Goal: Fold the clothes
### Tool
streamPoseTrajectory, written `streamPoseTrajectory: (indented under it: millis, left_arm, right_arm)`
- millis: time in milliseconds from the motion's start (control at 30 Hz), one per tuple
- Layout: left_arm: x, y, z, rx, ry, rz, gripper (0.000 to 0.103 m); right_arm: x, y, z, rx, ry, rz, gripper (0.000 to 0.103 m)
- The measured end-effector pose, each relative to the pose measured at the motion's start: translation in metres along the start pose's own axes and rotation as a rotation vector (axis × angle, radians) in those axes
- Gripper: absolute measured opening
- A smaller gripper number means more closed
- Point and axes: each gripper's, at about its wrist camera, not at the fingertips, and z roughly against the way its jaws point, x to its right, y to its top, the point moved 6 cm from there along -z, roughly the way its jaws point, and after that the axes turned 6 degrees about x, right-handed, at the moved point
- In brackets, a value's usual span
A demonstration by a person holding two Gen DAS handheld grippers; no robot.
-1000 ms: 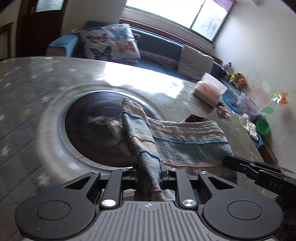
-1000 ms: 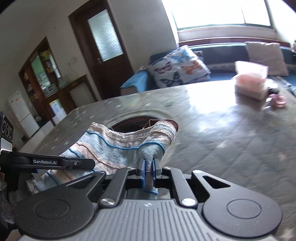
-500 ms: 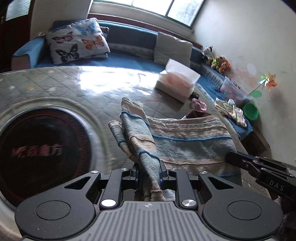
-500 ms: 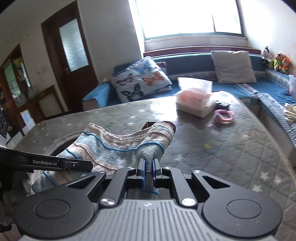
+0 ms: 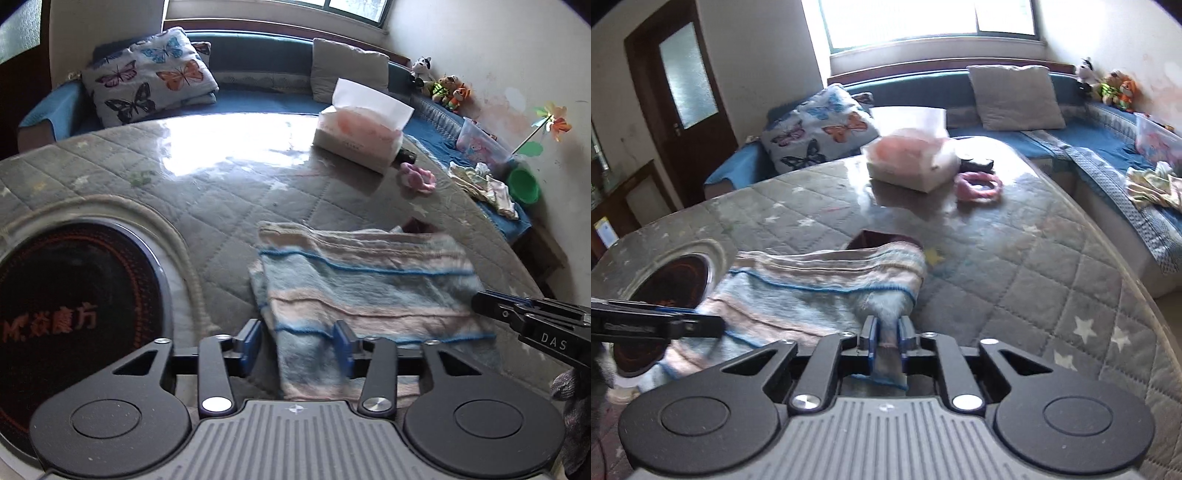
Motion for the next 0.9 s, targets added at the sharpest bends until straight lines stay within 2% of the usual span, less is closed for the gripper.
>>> streamPoseTrajectory:
  millis: [167, 433, 567, 700, 900]
  left_arm:
    - [-0.002, 0.011, -0.008, 0.013, 0.027, -0.013, 0.06]
    - [-0.005, 0.016, -0.034, -0.007, 0.056, -0.05, 0.068]
    - [-0.005, 0.025, -0.035, 0.009, 0.049, -0.067, 0.068]
    - [-0.006, 0.041, -0.042, 0.044, 0.073, -0.092, 0.068]
    - [-0.016, 0.044, -0.062, 0.026, 0.087, -0.089, 0.07]
  right_arm:
    - [0.0, 0.008, 0.0, 0.035, -0.008, 0.016, 0.017]
    - [-0.018, 0.008, -0.03, -0.006, 0.05, 0.047, 0.027]
    - [-0.021, 0.003, -0.045, -0.039, 0.042, 0.063, 0.029]
    - [-0.024, 0.01, -0.045, -0.018, 0.044, 0.07, 0.031]
    - [-0.036, 0.02, -0.059, -0.017, 0.059, 0.097, 0.042]
